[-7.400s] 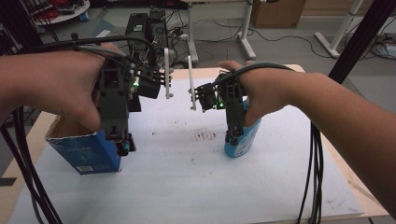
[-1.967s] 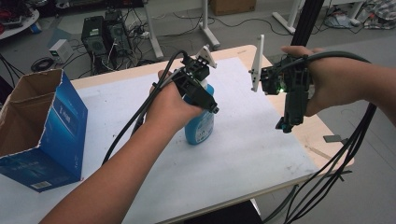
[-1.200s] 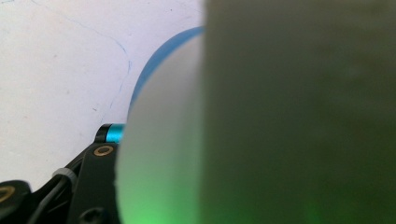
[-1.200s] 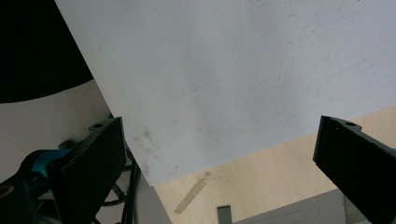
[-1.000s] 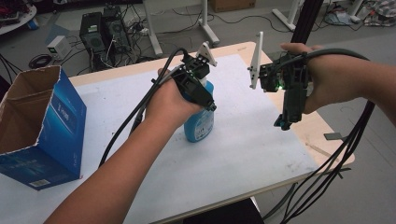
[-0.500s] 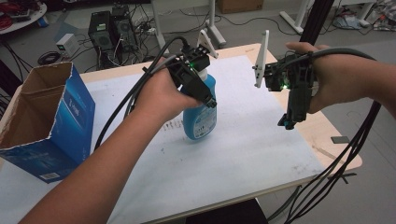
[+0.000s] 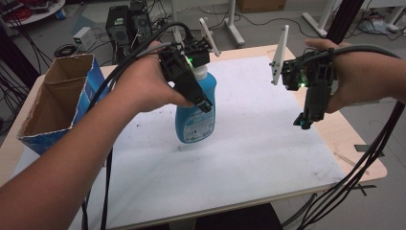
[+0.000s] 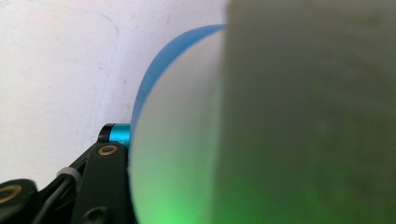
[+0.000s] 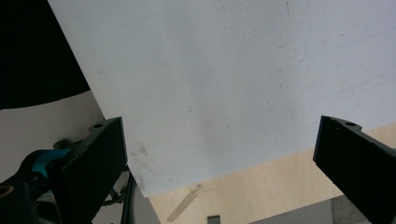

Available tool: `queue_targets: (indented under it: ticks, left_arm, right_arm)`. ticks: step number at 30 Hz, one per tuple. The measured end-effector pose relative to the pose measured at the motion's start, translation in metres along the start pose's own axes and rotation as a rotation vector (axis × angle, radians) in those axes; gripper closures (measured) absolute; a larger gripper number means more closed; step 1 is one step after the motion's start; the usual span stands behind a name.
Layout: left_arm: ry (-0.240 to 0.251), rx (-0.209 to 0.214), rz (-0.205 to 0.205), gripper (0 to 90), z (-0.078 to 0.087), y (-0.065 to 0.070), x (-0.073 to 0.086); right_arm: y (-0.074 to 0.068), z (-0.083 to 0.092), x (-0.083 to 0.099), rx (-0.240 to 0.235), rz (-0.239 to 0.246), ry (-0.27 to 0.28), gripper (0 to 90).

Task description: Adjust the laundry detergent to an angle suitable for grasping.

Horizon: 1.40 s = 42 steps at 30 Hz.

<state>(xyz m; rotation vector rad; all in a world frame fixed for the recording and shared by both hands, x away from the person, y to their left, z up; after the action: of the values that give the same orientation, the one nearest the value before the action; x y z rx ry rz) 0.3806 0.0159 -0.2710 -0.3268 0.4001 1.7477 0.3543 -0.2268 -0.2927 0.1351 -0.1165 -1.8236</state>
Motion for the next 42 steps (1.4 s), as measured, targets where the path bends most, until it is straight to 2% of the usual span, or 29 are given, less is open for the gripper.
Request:
queue_targets:
  ticks: [2, 3, 4, 6, 9, 11, 18, 20, 29, 36, 42]
  left_arm:
    - [-0.002, 0.014, -0.028, 44.2, 0.004, 0.003, 0.005]
    - [-0.002, 0.014, -0.028, 44.2, 0.004, 0.003, 0.005]
    - [0.002, 0.020, -0.071, 44.2, 0.008, 0.006, 0.010]
    - [0.015, 0.031, -0.114, 44.2, 0.012, 0.009, 0.015]
    - [0.019, 0.053, -0.153, 44.2, 0.016, 0.012, 0.023]
    - [0.019, 0.066, -0.170, 44.3, 0.015, 0.016, 0.028]
    - [-0.013, 0.127, -0.271, 44.3, 0.005, 0.022, 0.046]
    - [-0.024, 0.145, -0.300, 44.3, 0.002, 0.023, 0.051]
    - [-0.018, 0.224, -0.379, 44.3, -0.014, 0.023, 0.073]
    - [-0.005, 0.244, -0.443, 44.3, -0.024, 0.025, 0.084]
    - [0.021, 0.256, -0.468, 44.2, -0.027, 0.027, 0.094]
  right_arm:
    - [0.000, 0.000, -0.003, -0.002, 0.004, -0.003, 1.8]
    - [0.000, 0.000, -0.003, -0.002, 0.004, -0.003, 1.8]
    - [0.001, 0.001, -0.006, 0.003, 0.019, -0.001, 1.8]
    - [0.000, 0.001, -0.009, 0.002, 0.013, 0.001, 1.8]
    - [0.001, 0.001, -0.014, 0.001, 0.026, 0.003, 1.8]
    - [0.001, 0.002, -0.017, 0.001, 0.030, 0.002, 1.7]
    - [0.000, 0.002, -0.025, 0.005, 0.051, -0.003, 1.7]
    - [0.000, 0.003, -0.026, 0.002, 0.043, -0.006, 1.8]
    - [-0.002, 0.003, -0.028, 0.002, 0.041, -0.012, 1.8]
    - [-0.002, 0.002, -0.028, 0.001, 0.046, -0.019, 1.8]
    - [-0.002, 0.002, -0.028, 0.002, 0.050, -0.021, 1.8]
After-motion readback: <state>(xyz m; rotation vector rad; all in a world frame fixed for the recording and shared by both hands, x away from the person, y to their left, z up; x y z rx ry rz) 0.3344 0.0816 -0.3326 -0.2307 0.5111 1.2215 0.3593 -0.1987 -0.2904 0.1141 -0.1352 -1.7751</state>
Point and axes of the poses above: each handheld gripper's, and its own axes: z roughly backward along the jaws, x roughly out of its underside, y roughly to its right, the point moved 2 cm from there along -z, roughly forward along the jaws, and after that the axes turned 4 degrees about x, right-handed, at the moved point
